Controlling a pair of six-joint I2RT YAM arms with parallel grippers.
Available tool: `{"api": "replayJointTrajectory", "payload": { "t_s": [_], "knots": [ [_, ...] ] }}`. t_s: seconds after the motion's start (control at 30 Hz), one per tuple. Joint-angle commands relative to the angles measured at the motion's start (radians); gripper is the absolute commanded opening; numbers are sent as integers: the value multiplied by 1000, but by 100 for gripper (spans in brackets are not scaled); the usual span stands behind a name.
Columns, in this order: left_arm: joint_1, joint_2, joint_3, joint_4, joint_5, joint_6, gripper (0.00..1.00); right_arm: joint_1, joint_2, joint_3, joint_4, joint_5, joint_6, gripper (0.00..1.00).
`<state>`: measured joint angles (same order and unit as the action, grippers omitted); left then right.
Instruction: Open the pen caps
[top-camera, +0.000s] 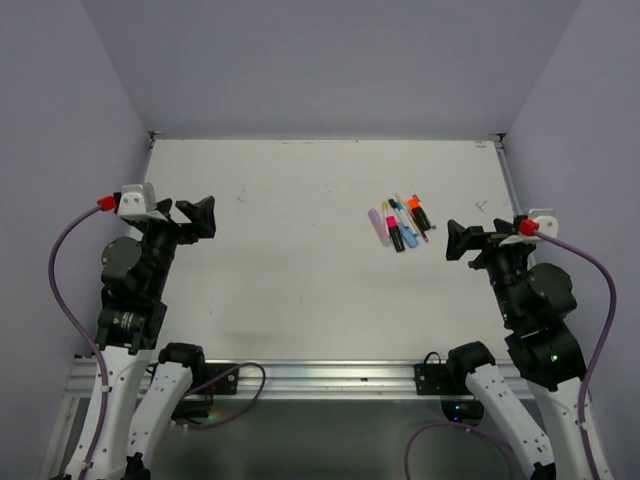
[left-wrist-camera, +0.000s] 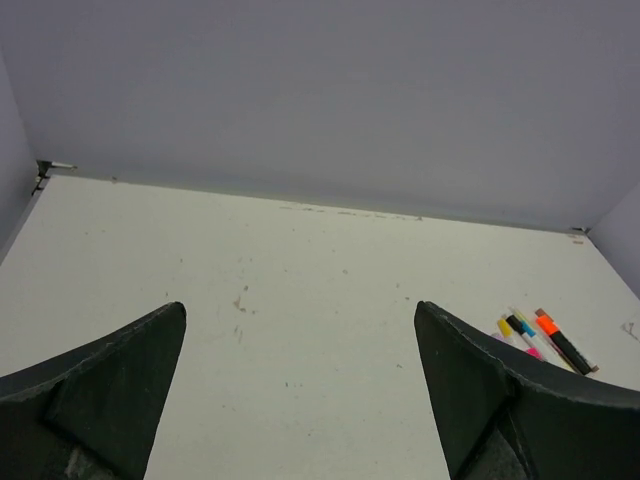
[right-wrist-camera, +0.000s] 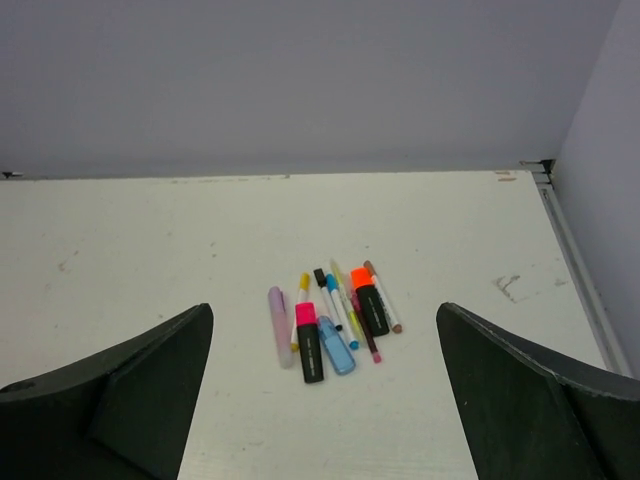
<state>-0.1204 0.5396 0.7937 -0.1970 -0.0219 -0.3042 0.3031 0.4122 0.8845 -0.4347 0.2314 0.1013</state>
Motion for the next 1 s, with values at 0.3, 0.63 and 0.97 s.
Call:
{"api": "replayJointTrajectory", "payload": {
  "t_s": [0.3, 0.63, 0.97],
  "knots": [
    [-2, 180, 4, 13, 96, -81, 100, 4, 309, 76, -29, -227, 178, 98],
    [-2, 316, -59, 45, 200, -130, 100, 4, 788, 139, 71, -276, 279, 89],
    [-2, 399, -133, 61, 251, -125, 100, 4, 1140, 172, 206, -356, 213, 60]
  ]
}}
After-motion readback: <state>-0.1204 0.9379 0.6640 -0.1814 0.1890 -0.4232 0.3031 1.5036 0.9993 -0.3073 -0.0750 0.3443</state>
